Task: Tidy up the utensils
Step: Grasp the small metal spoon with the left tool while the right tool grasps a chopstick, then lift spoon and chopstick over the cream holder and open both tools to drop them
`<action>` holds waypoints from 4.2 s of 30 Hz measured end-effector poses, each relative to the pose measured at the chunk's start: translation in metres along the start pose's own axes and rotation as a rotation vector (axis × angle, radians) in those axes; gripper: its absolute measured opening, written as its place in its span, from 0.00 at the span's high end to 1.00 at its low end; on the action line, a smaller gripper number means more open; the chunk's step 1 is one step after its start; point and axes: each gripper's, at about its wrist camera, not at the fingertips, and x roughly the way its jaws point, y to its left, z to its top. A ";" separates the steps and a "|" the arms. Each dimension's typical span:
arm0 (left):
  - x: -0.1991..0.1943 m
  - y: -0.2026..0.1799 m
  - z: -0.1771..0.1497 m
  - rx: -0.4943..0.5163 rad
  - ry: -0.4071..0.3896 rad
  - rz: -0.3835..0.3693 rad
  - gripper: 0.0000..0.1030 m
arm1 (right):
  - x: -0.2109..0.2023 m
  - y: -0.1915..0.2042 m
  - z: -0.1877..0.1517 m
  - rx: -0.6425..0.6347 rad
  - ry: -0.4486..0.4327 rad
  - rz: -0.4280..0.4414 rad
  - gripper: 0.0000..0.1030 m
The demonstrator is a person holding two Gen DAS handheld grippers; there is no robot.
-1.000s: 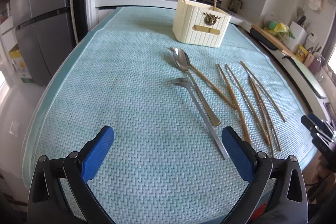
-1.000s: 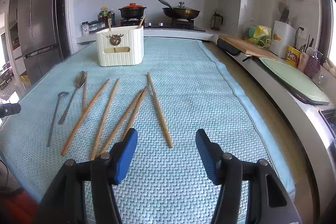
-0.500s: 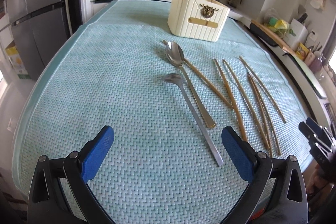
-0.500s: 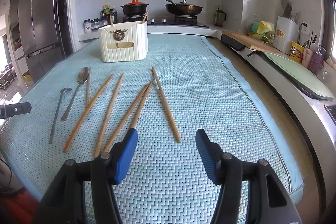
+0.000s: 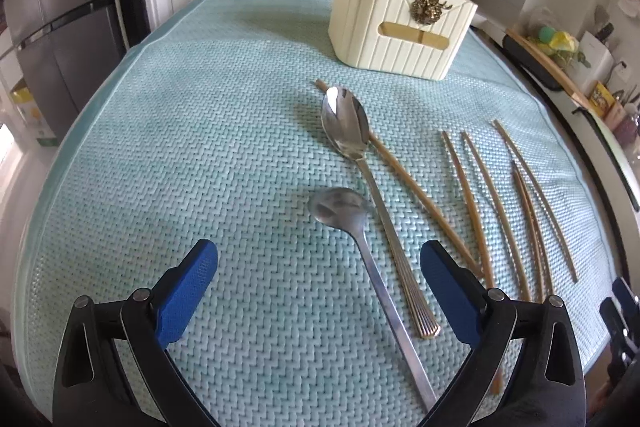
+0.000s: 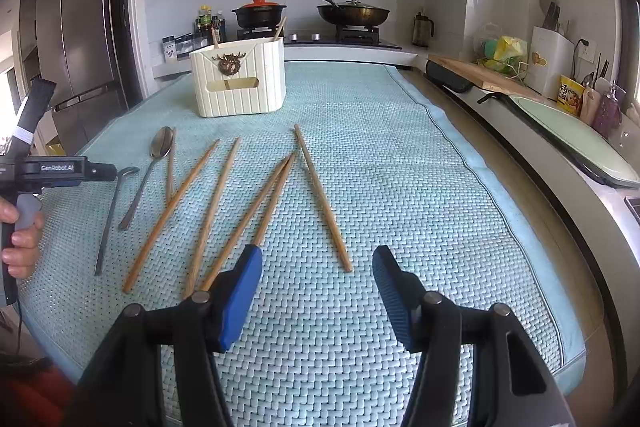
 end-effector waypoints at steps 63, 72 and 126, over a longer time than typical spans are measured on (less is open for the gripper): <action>0.039 0.020 0.041 0.068 0.132 -0.074 0.68 | 0.261 0.028 0.182 -0.152 0.481 0.140 0.93; 0.014 0.025 0.052 0.069 0.047 -0.124 1.00 | 0.192 0.003 0.207 -0.059 0.304 0.226 0.93; -0.114 0.024 0.161 0.093 -0.350 -0.025 1.00 | 0.031 -0.011 0.272 -0.004 -0.083 0.306 0.93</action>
